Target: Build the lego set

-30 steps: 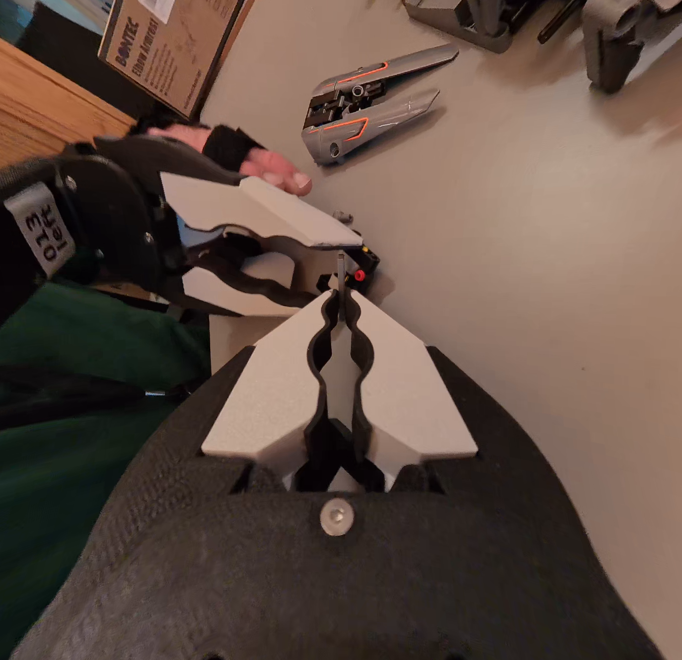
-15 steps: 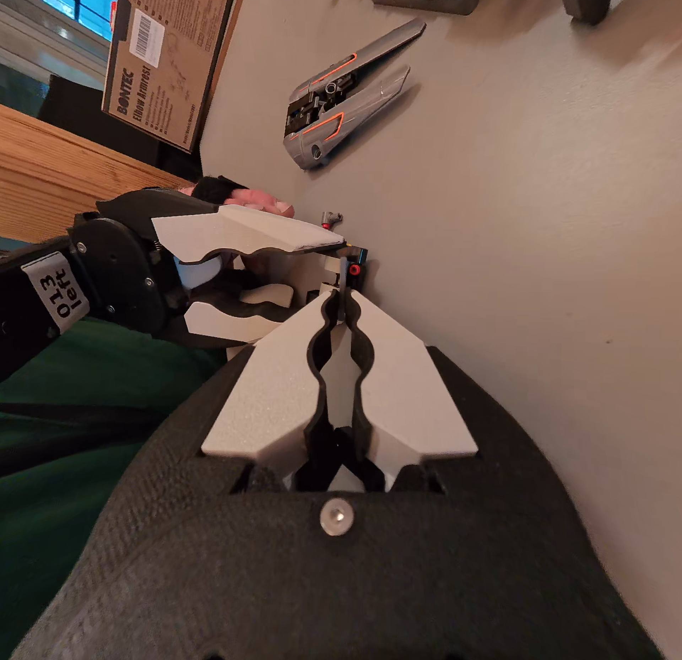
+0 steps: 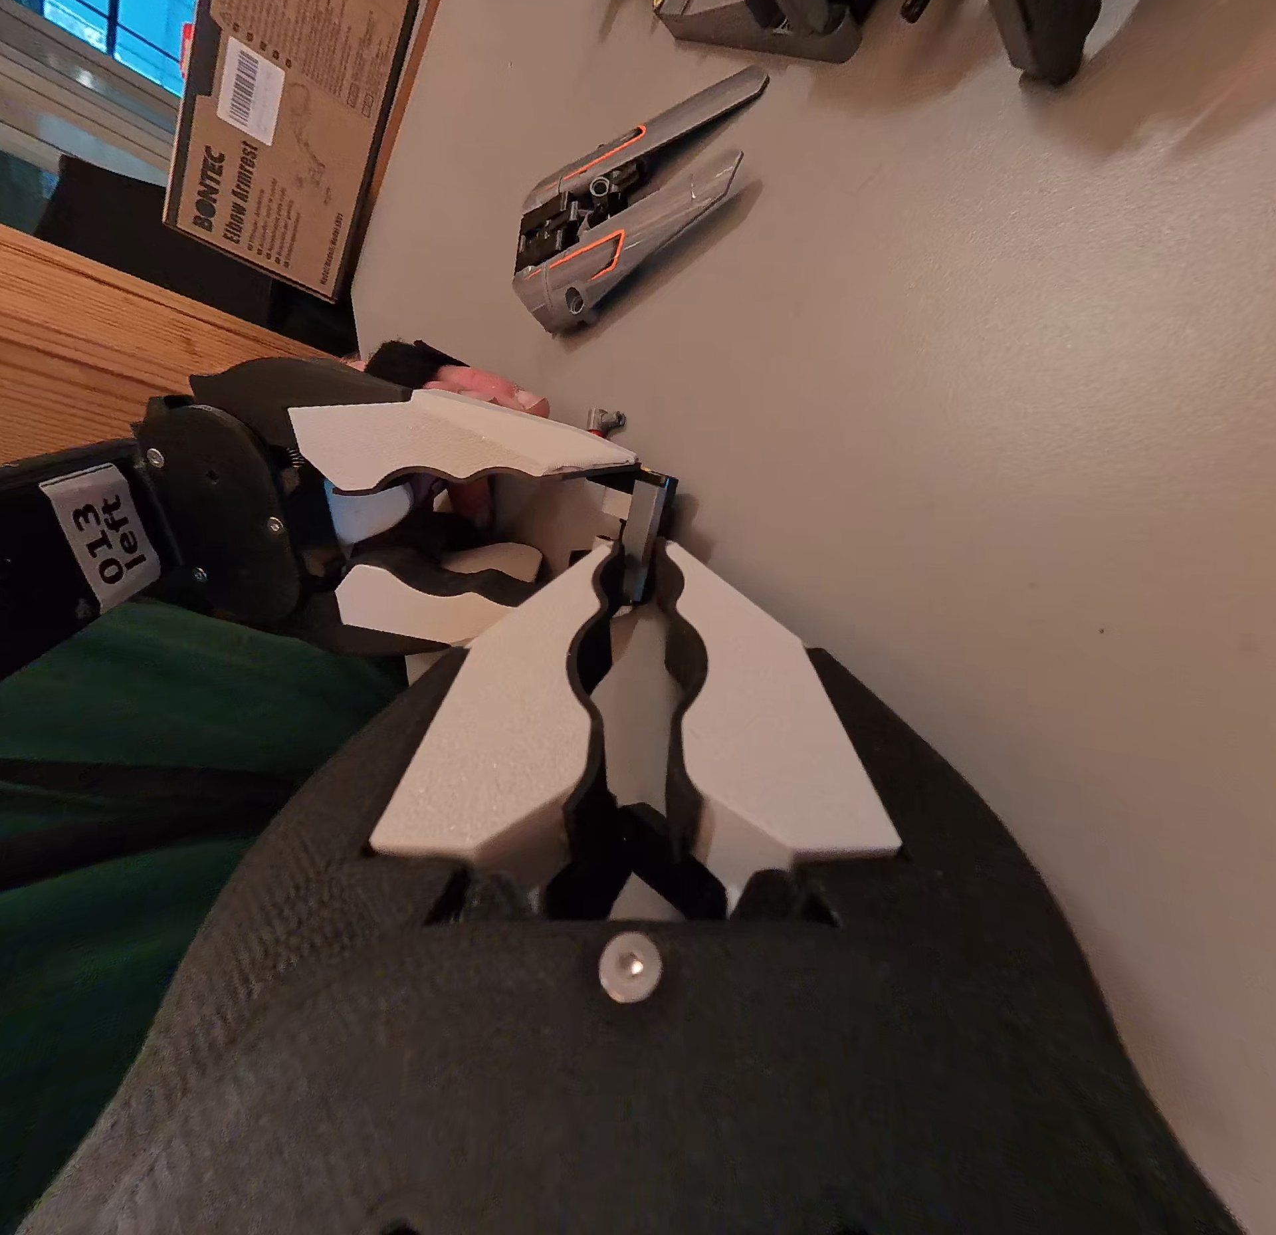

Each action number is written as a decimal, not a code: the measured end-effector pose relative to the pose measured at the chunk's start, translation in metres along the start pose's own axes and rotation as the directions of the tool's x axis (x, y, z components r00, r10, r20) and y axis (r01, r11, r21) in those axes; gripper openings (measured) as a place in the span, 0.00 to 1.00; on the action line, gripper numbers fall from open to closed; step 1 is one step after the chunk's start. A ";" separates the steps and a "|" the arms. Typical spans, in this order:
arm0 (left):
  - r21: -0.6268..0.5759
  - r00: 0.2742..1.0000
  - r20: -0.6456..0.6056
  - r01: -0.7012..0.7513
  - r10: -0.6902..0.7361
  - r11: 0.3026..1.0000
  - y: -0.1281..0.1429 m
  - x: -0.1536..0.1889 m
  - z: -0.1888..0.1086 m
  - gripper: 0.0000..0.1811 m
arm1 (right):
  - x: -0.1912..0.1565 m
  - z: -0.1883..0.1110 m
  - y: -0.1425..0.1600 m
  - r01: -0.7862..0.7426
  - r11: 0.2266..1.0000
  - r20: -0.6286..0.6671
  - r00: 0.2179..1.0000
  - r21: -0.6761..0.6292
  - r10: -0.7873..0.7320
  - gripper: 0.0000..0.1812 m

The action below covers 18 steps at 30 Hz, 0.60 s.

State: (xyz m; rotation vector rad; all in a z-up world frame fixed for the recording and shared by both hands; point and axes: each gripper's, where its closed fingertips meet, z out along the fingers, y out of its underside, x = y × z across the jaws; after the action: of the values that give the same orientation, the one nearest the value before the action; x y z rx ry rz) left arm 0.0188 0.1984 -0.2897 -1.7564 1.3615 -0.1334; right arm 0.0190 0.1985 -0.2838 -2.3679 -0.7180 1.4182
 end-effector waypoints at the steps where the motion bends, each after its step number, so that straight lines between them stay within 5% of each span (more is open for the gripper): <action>1: 0.001 1.000 0.000 -0.001 0.001 1.000 0.000 0.000 0.000 0.21 | 0.000 0.000 0.000 -0.001 1.000 0.000 1.000 -0.002 0.001 0.03; 18: 0.004 1.000 -0.002 -0.005 0.005 1.000 -0.001 0.000 0.000 0.21 | 0.005 -0.001 0.005 0.033 0.999 -0.061 0.998 -0.031 -0.034 0.04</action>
State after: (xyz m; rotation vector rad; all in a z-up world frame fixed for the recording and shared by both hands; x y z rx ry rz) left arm 0.0194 0.1986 -0.2895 -1.7494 1.3657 -0.1348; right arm 0.0229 0.1968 -0.2893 -2.3988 -0.7639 1.3244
